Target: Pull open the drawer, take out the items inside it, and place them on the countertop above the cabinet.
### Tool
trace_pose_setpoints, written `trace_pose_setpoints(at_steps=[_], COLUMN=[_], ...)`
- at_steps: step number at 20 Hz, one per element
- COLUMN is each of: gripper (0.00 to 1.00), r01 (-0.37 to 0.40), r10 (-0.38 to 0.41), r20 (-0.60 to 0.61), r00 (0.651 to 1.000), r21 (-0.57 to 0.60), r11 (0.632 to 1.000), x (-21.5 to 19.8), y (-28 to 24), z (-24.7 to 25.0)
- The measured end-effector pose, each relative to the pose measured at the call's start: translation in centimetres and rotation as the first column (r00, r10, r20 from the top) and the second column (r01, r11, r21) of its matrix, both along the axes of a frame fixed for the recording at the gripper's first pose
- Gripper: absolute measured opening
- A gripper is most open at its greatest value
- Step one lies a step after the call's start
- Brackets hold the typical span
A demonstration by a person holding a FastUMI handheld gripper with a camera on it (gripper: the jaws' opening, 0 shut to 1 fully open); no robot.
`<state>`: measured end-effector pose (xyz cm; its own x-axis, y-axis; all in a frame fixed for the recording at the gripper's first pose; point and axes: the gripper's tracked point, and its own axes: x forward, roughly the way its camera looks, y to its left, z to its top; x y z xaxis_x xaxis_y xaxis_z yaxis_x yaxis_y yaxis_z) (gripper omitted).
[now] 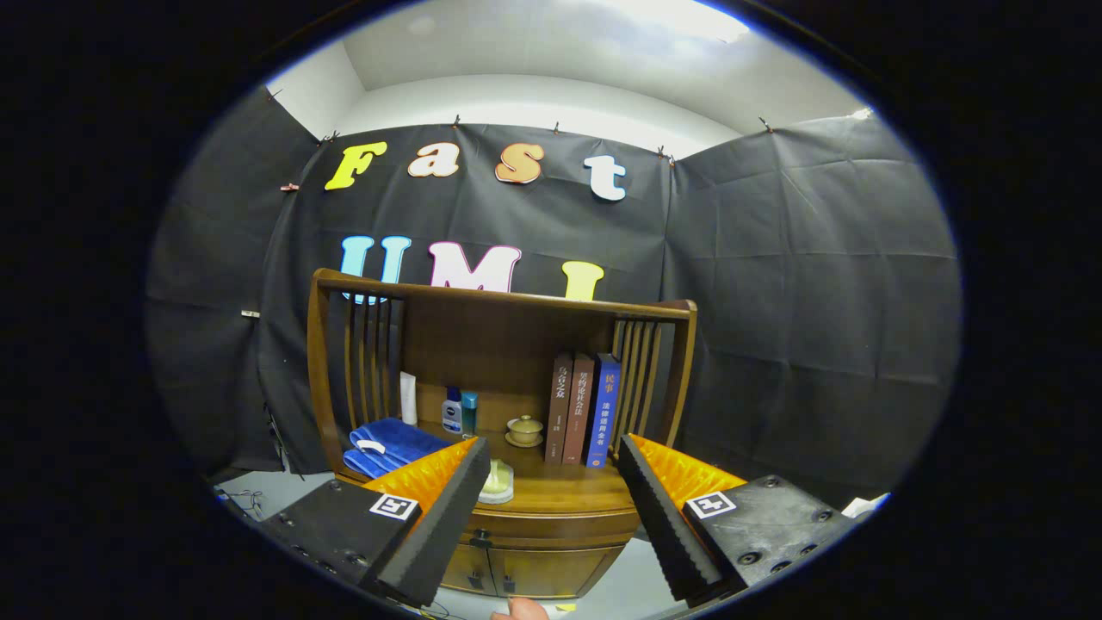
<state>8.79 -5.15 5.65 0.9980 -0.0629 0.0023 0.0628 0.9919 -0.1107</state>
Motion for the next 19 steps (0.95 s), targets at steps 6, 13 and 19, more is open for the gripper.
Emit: trace_pose_setpoints(at_steps=[6, 13, 19], gripper=[0.97, 0.97, 0.97], r01=[0.028, 0.059, 0.045], r10=[-0.027, -0.056, -0.043], r20=[-0.023, -0.056, -0.048], r00=[0.999, 0.997, 0.998], r21=[0.05, 0.046, 0.036], r11=[0.998, 0.997, 0.998], x=[-0.5, -0.2, -0.2], y=[-1.4, -3.0, -2.3], z=[-0.3, -1.9, -1.8])
